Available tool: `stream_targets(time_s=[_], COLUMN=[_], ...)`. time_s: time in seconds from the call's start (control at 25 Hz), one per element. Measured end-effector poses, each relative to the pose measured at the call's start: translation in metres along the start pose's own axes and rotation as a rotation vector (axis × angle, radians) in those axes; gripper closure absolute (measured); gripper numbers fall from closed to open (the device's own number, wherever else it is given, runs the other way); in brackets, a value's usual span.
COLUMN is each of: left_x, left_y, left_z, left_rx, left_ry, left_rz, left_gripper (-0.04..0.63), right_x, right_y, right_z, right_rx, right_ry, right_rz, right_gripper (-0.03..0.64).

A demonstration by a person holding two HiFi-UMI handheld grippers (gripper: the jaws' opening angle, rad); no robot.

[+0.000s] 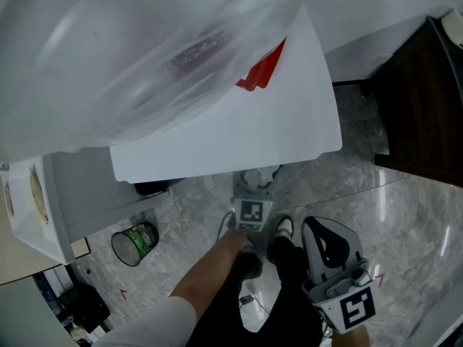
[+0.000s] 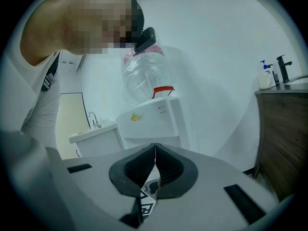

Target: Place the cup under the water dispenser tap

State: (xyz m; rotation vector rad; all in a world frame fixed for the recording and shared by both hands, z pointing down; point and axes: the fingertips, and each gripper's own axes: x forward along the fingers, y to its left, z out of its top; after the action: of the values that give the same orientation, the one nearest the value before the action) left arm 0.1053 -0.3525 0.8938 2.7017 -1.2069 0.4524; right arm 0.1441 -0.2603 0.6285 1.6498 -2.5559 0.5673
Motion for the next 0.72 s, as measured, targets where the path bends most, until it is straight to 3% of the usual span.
stream_targets(time_s=[0.6,0.72], left_x=[-0.037,-0.060], left_y=[0.002,-0.007], left_z=[0.001,0.014], left_rx=[-0.020,-0.004], left_ry=[0.098,0.129], left_rz=[0.003,-0.027], left_gripper=[0.239,0.239], right_x=[-0.015,-0.018], right_y=[0.029,0.038], right_z=[0.019,0.026], right_rx=[0.016,0.012], right_ry=[0.060,0.058], right_rz=[0.035,0.030], right_gripper=[0.600,0.600])
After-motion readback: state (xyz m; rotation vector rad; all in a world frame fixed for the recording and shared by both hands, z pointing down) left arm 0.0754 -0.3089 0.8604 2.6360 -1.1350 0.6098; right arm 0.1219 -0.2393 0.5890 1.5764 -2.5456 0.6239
